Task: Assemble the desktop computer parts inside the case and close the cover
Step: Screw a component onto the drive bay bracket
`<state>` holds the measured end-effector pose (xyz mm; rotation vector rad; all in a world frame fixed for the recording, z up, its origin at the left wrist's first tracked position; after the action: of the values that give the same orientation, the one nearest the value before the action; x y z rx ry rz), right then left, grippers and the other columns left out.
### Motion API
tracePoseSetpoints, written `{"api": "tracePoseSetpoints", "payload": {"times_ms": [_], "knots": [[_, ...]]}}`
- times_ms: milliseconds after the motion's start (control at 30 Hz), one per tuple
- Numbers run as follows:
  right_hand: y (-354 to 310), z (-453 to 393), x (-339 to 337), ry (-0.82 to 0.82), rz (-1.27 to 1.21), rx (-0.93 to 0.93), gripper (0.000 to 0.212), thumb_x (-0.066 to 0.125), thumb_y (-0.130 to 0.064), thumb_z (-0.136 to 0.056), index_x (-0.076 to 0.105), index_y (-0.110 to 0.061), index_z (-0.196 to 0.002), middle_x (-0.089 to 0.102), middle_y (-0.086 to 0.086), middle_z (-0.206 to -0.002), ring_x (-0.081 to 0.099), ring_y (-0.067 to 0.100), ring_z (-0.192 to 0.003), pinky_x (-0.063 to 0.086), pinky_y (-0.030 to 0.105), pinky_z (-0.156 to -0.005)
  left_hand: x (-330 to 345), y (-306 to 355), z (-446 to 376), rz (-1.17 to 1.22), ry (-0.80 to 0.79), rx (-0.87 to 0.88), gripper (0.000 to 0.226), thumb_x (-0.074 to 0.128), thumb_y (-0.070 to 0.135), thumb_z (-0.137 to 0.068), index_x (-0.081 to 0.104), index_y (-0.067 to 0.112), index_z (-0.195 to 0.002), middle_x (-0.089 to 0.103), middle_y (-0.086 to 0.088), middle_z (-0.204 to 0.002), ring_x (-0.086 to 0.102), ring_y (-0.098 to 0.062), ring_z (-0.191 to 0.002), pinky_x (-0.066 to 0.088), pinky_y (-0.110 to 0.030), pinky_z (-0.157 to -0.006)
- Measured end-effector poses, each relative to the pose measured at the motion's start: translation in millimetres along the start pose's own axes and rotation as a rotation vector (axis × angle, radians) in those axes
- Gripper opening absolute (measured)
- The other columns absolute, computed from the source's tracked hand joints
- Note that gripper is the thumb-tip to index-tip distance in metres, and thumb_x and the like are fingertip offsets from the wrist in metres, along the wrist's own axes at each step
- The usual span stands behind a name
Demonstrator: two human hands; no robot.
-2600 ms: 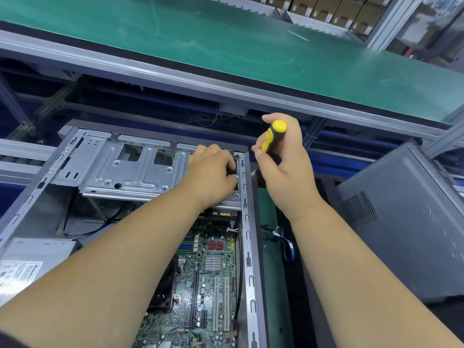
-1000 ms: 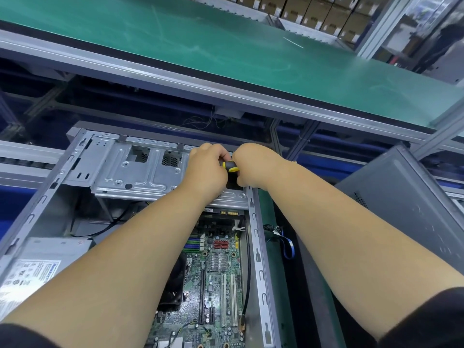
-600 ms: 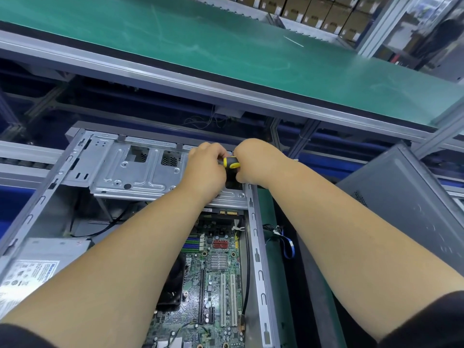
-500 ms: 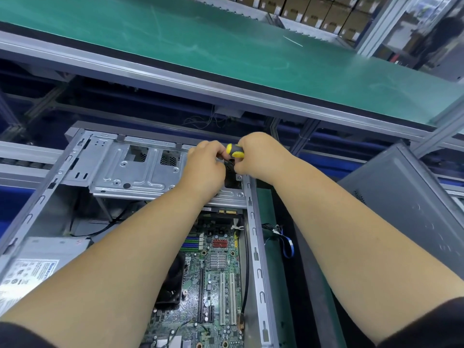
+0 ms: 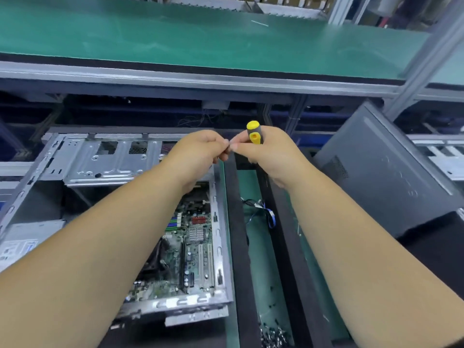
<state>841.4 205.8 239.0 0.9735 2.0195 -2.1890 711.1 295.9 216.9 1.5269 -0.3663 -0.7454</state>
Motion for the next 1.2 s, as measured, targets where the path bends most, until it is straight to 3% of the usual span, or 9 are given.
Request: {"api": "tracePoseSetpoints", "payload": {"times_ms": [133, 200, 267, 433, 633, 733, 833, 1000, 1200], "knots": [[30.5, 32.5, -33.6, 0.047, -0.137, 0.099, 0.029, 0.062, -0.044, -0.070, 0.076, -0.026, -0.087, 0.062, -0.009, -0.076, 0.055, 0.009, -0.071, 0.041, 0.029, -0.071, 37.1, 12.0, 22.1, -0.097, 0.032, -0.037, 0.023, 0.058, 0.027, -0.092, 0.066, 0.024, -0.071, 0.068, 0.012, -0.067, 0.051, -0.013, -0.066, 0.040, -0.029, -0.066], [50.0, 48.5, -50.0, 0.078, -0.135, 0.131, 0.029, 0.062, -0.044, -0.075, 0.075, -0.023, -0.089, 0.067, -0.005, -0.084, 0.061, 0.010, -0.078, 0.045, 0.032, -0.073, 60.4, 18.4, 37.7, -0.244, -0.002, -0.023, 0.018, 0.059, 0.032, -0.089, 0.065, 0.026, -0.074, 0.066, 0.017, -0.067, 0.054, -0.008, -0.061, 0.043, -0.024, -0.058], [68.7, 65.0, -65.0, 0.102, -0.025, 0.126, 0.028, 0.060, -0.044, -0.085, 0.074, -0.020, -0.092, 0.069, -0.003, -0.088, 0.062, 0.002, -0.080, 0.048, 0.034, -0.074, 85.3, 23.9, 55.6, -0.380, -0.039, -0.002, 0.014, 0.059, 0.032, -0.088, 0.064, 0.029, -0.075, 0.063, 0.017, -0.065, 0.049, 0.001, -0.049, 0.039, -0.017, -0.046], [104.5, 105.0, -89.3, 0.145, 0.236, 0.075, 0.039, 0.055, -0.050, -0.095, 0.060, -0.014, -0.078, 0.057, 0.011, -0.081, 0.052, 0.015, -0.067, 0.040, 0.035, -0.065, 150.4, 29.5, 104.3, -0.718, -0.077, 0.248, 0.008, 0.059, 0.028, -0.088, 0.057, 0.032, -0.081, 0.055, 0.013, -0.072, 0.051, -0.002, -0.067, 0.037, -0.023, -0.057], [149.9, 144.3, -100.2, 0.142, 0.051, 0.162, 0.032, 0.061, -0.043, -0.093, 0.060, -0.013, -0.081, 0.063, -0.013, -0.062, 0.047, -0.002, -0.048, 0.036, 0.024, -0.056, 193.3, -42.3, 140.9, -0.797, -0.151, 0.092, 0.005, 0.058, 0.024, -0.091, 0.058, 0.026, -0.087, 0.055, 0.012, -0.084, 0.053, -0.010, -0.081, 0.046, -0.031, -0.073], [164.9, 152.3, -102.2, 0.099, -0.012, 0.138, 0.022, 0.062, -0.036, -0.092, 0.059, -0.016, -0.086, 0.065, -0.020, -0.065, 0.053, -0.003, -0.054, 0.038, 0.011, -0.050, 199.5, -85.1, 147.6, -0.902, -0.189, -0.002, 0.006, 0.056, 0.023, -0.094, 0.062, 0.023, -0.095, 0.054, 0.008, -0.093, 0.051, -0.015, -0.093, 0.044, -0.030, -0.077], [177.0, 153.8, -99.6, 0.032, 0.033, 0.132, 0.015, 0.062, -0.039, -0.089, 0.058, -0.026, -0.084, 0.063, -0.019, -0.069, 0.050, 0.002, -0.060, 0.042, 0.020, -0.054, 203.8, -115.4, 153.3, -0.975, -0.217, -0.006, 0.010, 0.057, 0.022, -0.095, 0.065, 0.022, -0.100, 0.046, 0.007, -0.096, 0.045, -0.015, -0.099, 0.042, -0.029, -0.079], [184.7, 157.8, -81.9, -0.103, 0.070, 0.082, 0.014, 0.063, -0.034, -0.090, 0.058, -0.022, -0.086, 0.059, -0.026, -0.061, 0.047, -0.003, -0.051, 0.036, 0.009, -0.046, 206.5, -135.7, 157.5, -0.970, -0.150, -0.005, 0.008, 0.062, 0.024, -0.092, 0.068, 0.024, -0.098, 0.042, 0.010, -0.093, 0.038, -0.013, -0.095, 0.046, -0.038, -0.082], [187.2, 161.2, -60.9, -0.253, 0.269, 0.010, 0.020, 0.065, -0.040, -0.088, 0.056, -0.022, -0.085, 0.057, -0.011, -0.068, 0.049, 0.009, -0.063, 0.045, 0.032, -0.062, 204.6, -146.9, 162.9, -1.002, -0.131, -0.020, 0.015, 0.064, 0.028, -0.090, 0.071, 0.023, -0.102, 0.044, 0.006, -0.094, 0.040, -0.017, -0.095, 0.046, -0.040, -0.085]]}}
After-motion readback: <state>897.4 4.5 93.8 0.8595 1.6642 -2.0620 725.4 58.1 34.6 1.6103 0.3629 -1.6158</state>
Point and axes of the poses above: each hand's wrist, its own z-axis away from the middle knuckle, its own x-axis out of the palm, y = z × x, the point moved 4 cm from there along -z, towards the middle knuckle
